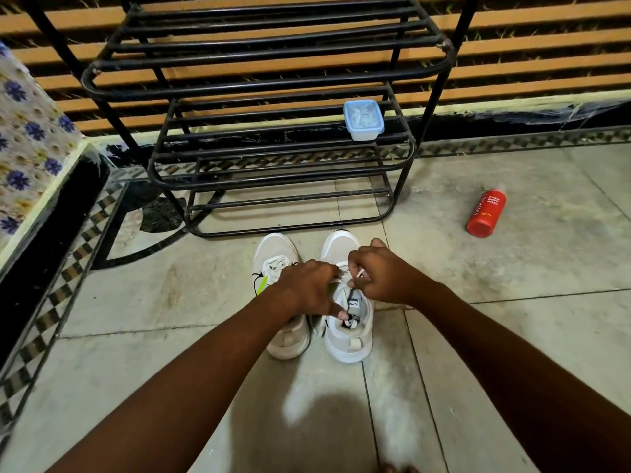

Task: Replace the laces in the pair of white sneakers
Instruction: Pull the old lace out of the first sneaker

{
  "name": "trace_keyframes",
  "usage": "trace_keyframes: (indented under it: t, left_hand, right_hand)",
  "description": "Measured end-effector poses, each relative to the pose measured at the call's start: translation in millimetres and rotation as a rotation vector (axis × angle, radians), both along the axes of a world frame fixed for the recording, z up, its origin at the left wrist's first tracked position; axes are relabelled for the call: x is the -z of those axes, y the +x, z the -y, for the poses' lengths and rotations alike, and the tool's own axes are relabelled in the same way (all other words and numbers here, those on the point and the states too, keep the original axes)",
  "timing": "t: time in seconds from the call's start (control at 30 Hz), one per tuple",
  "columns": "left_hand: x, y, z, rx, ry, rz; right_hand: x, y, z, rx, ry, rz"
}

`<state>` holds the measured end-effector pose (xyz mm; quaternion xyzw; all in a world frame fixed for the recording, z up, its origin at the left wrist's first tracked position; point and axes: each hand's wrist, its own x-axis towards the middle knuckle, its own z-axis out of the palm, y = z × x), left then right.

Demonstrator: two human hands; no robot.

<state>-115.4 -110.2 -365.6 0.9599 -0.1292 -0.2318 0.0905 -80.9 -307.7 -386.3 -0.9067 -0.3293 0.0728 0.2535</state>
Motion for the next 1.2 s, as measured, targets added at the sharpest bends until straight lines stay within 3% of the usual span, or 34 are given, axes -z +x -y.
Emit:
trace_keyframes:
  t: [0.13,0.17,0.27,0.33,0.4,0.5,0.6,0.63,0.77,0.8,0.83,0.87,0.93,0.97,1.0,1.03,1.1,1.2]
  left_hand:
    - [5,0,-2,-0.034,-0.007,-0.025]
    - [6,0,-3,-0.045,-0.008,-0.029]
    - [4,0,-2,-0.051,0.017,-0.044]
    - [1,0,1,-0.042,0.041,-0.048]
    - [0,-1,2,-0.045,0.048,-0.049]
    - [-3,-4,5,-0.026,0.087,-0.032]
    - [-9,-6,11,-0.007,0.117,-0.01]
    - [-11,-7,12,-0.005,0.113,-0.006]
    - [-17,-9,14,0.004,0.118,-0.002]
    - [-17,-10,15,0.006,0.124,-0.002]
    - [-17,-10,15,0.009,0.133,-0.001]
    - [-16,-11,16,0.01,0.137,0.0]
    - [-14,-11,17,0.005,0.134,-0.001]
    - [-14,-10,17,0.002,0.128,0.003]
    - [-13,-10,17,-0.003,0.121,0.007]
    - [-13,-10,17,-0.009,0.115,0.01]
    - [-13,-10,16,-0.018,0.118,0.009]
    - [-13,-7,17,-0.011,0.157,0.005]
  right_hand:
    - [6,3,-4,0.033,-0.1,0.038]
    - [8,1,-3,0.138,0.015,-0.088]
    - [9,-10,0,0.67,0.65,-0.623]
    - [9,-14,6,0.845,0.848,-0.85]
    - [7,-11,16,0.682,0.73,-0.749]
    - [3,-5,25,0.247,0.261,-0.339]
    - [2,-6,19,0.18,0.247,-0.235]
    - [-1,-9,14,0.251,0.362,-0.311]
    - [-5,-21,3,0.841,1.252,-0.956]
    - [-4,-23,2,0.904,1.324,-1.038]
    - [-4,-24,2,0.914,1.273,-1.016]
    - [-4,-24,5,0.848,1.075,-0.878]
    - [5,-21,17,0.525,0.4,-0.414]
    - [9,-17,24,0.377,0.196,-0.263]
    - [8,-13,30,0.288,0.142,-0.209]
    - [5,-12,34,0.272,0.194,-0.187]
    - [0,-12,34,0.394,0.502,-0.254]
    - [-12,-18,21,0.795,1.169,-0.741]
